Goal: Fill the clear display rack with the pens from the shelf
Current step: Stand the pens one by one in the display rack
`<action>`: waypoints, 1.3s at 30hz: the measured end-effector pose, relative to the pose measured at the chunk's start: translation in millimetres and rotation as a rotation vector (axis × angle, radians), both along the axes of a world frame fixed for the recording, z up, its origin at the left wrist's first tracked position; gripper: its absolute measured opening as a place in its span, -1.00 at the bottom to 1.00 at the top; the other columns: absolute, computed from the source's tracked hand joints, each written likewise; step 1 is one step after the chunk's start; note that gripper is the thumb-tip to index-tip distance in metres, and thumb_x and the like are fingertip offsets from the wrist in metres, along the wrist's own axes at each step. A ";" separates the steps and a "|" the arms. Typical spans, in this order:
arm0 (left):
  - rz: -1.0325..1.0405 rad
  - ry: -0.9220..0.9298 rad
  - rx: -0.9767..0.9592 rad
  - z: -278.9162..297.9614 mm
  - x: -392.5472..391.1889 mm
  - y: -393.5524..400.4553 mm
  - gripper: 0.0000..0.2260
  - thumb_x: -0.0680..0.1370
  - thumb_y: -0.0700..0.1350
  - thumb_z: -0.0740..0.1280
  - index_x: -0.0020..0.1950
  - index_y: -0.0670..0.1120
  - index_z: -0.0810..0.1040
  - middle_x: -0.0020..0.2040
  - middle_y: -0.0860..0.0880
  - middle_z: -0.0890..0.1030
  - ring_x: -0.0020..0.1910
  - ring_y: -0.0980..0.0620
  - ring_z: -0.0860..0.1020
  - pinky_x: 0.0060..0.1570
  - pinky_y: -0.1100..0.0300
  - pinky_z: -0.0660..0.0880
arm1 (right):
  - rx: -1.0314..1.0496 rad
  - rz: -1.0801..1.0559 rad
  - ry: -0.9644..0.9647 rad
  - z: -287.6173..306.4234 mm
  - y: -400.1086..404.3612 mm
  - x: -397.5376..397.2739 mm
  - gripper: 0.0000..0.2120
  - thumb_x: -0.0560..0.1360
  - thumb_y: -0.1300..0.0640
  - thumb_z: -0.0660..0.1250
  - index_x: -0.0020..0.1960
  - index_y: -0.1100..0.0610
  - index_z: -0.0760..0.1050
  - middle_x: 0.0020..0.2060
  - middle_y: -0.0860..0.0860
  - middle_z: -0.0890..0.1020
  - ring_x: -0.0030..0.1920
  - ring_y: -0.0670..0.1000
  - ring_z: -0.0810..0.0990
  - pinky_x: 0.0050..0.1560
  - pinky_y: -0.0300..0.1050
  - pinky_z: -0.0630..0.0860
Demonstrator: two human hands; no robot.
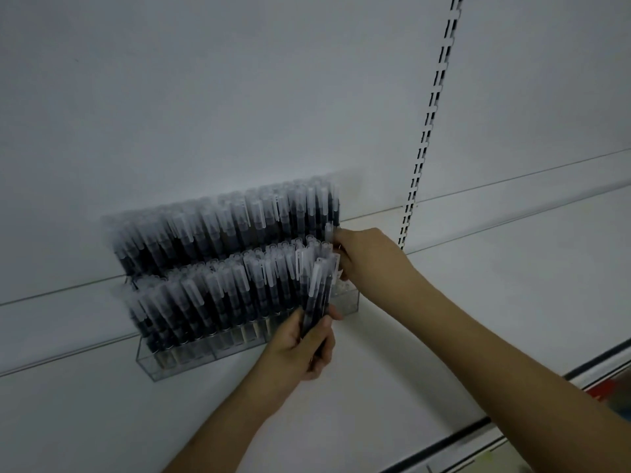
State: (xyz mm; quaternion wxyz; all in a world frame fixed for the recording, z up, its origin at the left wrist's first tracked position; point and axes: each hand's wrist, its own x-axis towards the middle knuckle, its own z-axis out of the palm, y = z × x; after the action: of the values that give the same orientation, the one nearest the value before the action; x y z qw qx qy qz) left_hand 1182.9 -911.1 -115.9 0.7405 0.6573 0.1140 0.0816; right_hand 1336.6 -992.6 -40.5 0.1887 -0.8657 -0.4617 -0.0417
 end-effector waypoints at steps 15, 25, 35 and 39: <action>-0.038 -0.021 -0.010 -3.7 0.3 3.1 -0.68 0.53 0.07 0.28 0.15 -0.13 0.48 -0.30 -0.05 0.43 -0.41 0.11 0.36 -0.46 0.30 0.29 | 0.450 -0.008 0.480 -14.1 -40.2 -13.2 -0.80 0.61 0.01 0.27 -0.09 0.06 0.60 -0.29 -0.07 0.69 -0.38 -0.07 0.65 -0.29 -0.19 0.58; -0.002 -0.039 -0.023 -6.4 0.9 4.2 -0.72 0.54 0.08 0.26 0.04 -0.11 0.53 -0.32 -0.05 0.42 -0.43 0.10 0.34 -0.45 0.28 0.28 | 0.788 -0.009 0.548 -8.2 -43.8 -25.5 -0.77 0.53 0.00 0.36 -0.13 0.17 0.57 -0.30 0.05 0.66 -0.32 -0.02 0.62 -0.22 -0.15 0.55; 0.018 -0.094 -0.054 -5.7 1.3 5.1 -0.81 0.56 0.03 0.24 -0.07 -0.07 0.54 -0.38 -0.04 0.38 -0.45 0.08 0.27 -0.47 0.25 0.19 | 0.552 -0.066 0.268 -4.2 -30.8 -6.0 -0.82 0.61 0.05 0.28 -0.06 0.16 0.48 -0.28 -0.06 0.68 -0.24 -0.22 0.67 -0.07 -0.05 0.62; 0.019 -0.095 -0.059 -6.2 1.7 4.6 -0.77 0.56 0.01 0.25 -0.03 -0.16 0.50 -0.39 -0.04 0.37 -0.45 0.09 0.28 -0.47 0.24 0.17 | 0.411 0.020 0.164 -8.2 -23.1 -4.4 -0.81 0.62 0.01 0.25 -0.01 0.14 0.47 -0.24 -0.03 0.68 -0.21 -0.16 0.67 -0.09 -0.02 0.60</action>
State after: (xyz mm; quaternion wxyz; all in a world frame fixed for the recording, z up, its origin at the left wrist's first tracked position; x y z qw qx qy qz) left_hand 1184.6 -906.5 -122.1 0.7633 0.6295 0.0874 0.1164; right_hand 1332.2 -1015.7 -48.8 0.3985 -0.8050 -0.4350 -0.0627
